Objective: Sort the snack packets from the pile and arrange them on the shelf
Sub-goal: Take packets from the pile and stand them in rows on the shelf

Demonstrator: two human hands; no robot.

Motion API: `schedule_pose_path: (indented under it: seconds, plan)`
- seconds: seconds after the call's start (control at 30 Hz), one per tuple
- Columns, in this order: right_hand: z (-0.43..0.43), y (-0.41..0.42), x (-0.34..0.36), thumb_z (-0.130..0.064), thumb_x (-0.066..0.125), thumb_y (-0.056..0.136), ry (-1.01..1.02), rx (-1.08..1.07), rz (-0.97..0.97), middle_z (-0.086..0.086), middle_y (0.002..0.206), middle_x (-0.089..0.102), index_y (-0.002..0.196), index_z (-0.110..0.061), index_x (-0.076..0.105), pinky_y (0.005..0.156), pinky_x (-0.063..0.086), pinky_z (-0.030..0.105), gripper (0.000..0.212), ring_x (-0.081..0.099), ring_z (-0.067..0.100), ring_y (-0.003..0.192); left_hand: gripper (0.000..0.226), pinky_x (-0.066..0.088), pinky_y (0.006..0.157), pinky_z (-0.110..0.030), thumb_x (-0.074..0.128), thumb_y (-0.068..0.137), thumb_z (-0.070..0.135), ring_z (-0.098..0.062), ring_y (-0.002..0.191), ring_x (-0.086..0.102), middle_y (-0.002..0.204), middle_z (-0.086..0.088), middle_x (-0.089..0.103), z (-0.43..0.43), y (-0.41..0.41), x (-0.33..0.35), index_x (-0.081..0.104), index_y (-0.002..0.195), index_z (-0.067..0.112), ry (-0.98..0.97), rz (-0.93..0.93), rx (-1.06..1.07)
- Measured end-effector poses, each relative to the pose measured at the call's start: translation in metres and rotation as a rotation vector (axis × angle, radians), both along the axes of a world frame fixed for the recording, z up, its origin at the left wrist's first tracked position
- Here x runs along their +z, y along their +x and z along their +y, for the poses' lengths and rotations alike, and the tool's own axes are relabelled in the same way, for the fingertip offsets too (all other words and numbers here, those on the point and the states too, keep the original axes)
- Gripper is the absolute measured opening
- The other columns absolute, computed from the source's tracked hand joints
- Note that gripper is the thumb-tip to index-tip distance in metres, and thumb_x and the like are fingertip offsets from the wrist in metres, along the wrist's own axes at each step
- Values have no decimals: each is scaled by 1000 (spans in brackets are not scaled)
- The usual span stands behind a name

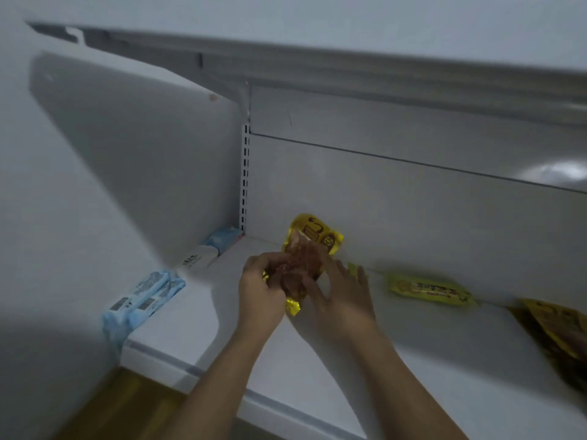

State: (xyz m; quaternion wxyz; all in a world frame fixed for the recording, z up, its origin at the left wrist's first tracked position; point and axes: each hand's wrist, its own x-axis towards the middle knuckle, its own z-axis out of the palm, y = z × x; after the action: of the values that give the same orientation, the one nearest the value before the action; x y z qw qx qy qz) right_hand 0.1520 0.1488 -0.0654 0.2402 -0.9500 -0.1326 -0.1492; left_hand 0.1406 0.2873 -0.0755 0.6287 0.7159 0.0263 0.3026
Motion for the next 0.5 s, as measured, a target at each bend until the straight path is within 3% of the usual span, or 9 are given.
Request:
schedule_pose_path:
  seconds: [0.07, 0.17, 0.23, 0.33, 0.5]
  plan:
    - [1, -2, 3, -66, 41, 91, 123, 23, 15, 0, 143, 52, 151, -42, 24, 113, 24, 32, 66, 47, 18, 132, 49, 53, 89, -37, 54, 82, -10, -8, 93, 62, 104, -7, 65, 0, -4, 4, 64, 88, 37, -65, -9, 6]
    - [10, -12, 12, -30, 69, 90, 545, 143, 23, -8, 131, 60, 128, -57, 40, 95, 46, 26, 55, 59, 12, 118, 46, 54, 88, -33, 57, 84, -9, -14, 96, 65, 105, -6, 68, -4, -8, 10, 66, 92, 35, -84, -5, -64]
    - [11, -13, 19, -15, 70, 88, 687, 123, -27, -9, 127, 61, 117, -58, 46, 92, 51, 28, 58, 61, 11, 112, 42, 54, 85, -26, 61, 85, -8, -12, 96, 65, 104, -4, 69, -8, -10, 15, 67, 92, 33, -75, -25, -135]
    - [1, -10, 27, -7, 67, 88, 749, 93, -46, -12, 121, 63, 114, -49, 56, 87, 53, 28, 51, 62, 10, 106, 35, 49, 71, -10, 66, 88, -1, 3, 86, 62, 107, -1, 66, -13, -12, 25, 66, 94, 34, -54, -34, -248]
    - [-32, -11, 36, -2, 69, 85, 740, 81, -92, -11, 104, 70, 100, -43, 65, 73, 53, 22, 45, 67, 10, 91, 24, 53, 77, -24, 51, 99, 6, -15, 93, 66, 102, 1, 67, -35, -3, 39, 58, 106, 27, 12, 30, -436]
